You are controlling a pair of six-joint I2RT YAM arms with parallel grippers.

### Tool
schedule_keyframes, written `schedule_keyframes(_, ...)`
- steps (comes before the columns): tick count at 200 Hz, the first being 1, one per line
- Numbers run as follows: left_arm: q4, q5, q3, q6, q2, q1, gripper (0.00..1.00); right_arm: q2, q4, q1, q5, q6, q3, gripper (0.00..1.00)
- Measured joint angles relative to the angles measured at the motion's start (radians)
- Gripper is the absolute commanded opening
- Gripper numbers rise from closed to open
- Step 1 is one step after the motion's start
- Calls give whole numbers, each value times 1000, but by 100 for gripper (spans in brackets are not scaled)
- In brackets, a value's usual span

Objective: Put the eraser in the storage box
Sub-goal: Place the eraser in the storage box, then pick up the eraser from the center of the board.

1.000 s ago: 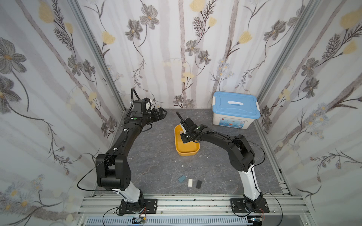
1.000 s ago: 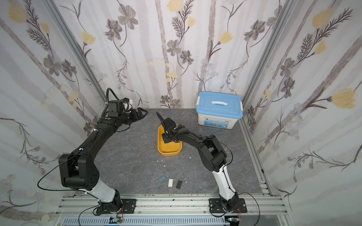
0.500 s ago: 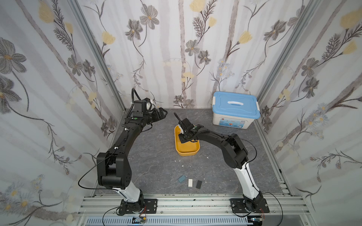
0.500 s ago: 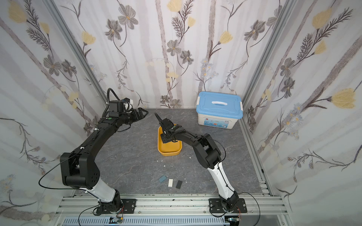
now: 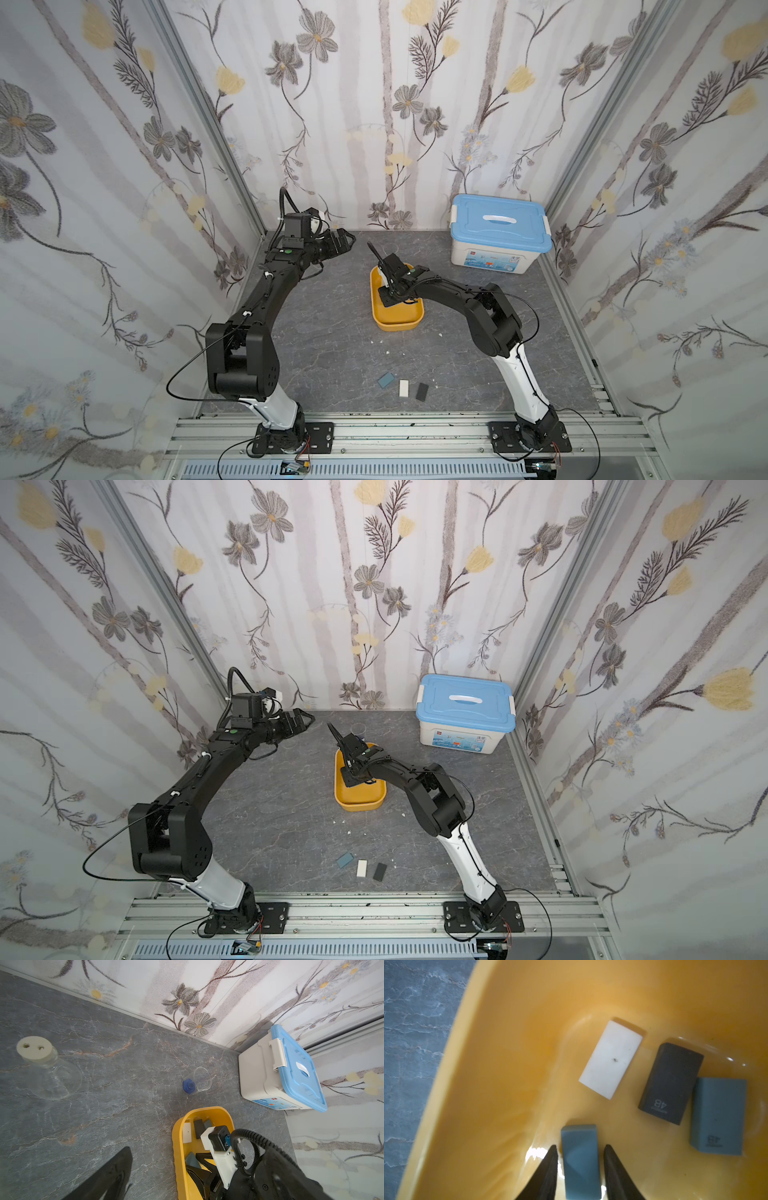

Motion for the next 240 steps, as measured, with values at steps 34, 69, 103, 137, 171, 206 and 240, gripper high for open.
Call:
schedule_keyframes(34,0,0,3,0,0,0,100,-16,-2,3,2,3,0,58)
schedule_keyframes(69,0,0,10,0,0,0,100,-90,1,9,14,3,-4,64)
schedule_keyframes(103,-2,0,18,0,0,0,100,-257,11,53,60,0,-116,67)
schedule_keyframes(137,-5,0,34,0,-2,0,100,-526,7,142,102,43,-368,69)
schedule_keyframes(171,-3,0,54,-2,-2,0,100,-704,-24,254,154,189,-586,69)
schedule_keyframes(206,-15,4,137,-8,20,0,100,-752,-100,382,151,403,-711,69)
schedule_keyframes(240,-72,10,219,-8,55,0,100,-760,-137,484,150,629,-737,69)
